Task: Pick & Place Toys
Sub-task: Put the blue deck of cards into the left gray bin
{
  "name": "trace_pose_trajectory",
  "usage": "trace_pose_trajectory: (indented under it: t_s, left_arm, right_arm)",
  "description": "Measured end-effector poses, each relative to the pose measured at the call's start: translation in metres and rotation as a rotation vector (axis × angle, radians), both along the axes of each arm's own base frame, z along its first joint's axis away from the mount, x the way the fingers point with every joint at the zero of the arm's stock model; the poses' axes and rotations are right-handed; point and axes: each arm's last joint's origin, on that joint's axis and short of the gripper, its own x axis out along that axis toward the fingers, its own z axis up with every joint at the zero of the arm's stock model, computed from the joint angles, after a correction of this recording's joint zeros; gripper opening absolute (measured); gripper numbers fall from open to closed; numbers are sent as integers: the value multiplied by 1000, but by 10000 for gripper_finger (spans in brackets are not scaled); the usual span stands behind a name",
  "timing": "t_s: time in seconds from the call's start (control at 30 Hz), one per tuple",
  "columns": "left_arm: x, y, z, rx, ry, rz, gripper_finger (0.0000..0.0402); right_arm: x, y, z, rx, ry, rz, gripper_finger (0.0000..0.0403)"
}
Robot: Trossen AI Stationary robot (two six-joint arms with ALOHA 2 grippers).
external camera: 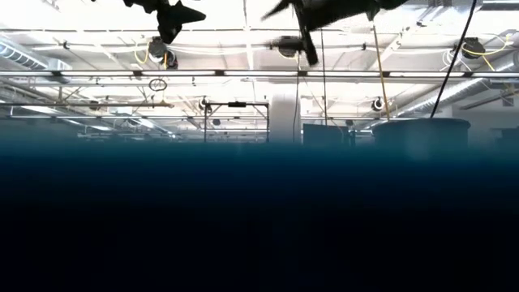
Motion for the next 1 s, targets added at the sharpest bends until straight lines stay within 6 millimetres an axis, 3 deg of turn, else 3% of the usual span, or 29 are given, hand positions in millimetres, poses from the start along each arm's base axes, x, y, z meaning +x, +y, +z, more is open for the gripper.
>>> trace_pose_trajectory:
  t_s: [0.27, 0.43, 0.57, 0.73, 0.87, 1.0]
  left_arm:
    - [1, -17, -10, -38, 110, -77, 182]
    - [3, -33, -12, -42, 136, -149, 182]
    - [5, -46, -12, -40, 132, -210, 182]
    - [8, -63, -9, -68, 117, -210, 182]
    - [11, -77, -3, -117, 76, -166, 182]
    - [12, -91, 2, -205, 44, -175, 182]
  right_arm:
    - [19, 84, 3, -61, -23, 264, 226]
    - [23, 139, -2, -83, 6, 262, 226]
    - [20, 175, -18, -97, 117, 299, 226]
    - [17, 207, -45, -55, 298, 358, 226]
    - [25, 234, -65, -48, 328, 443, 226]
    - [33, 253, -97, -79, 436, 505, 226]
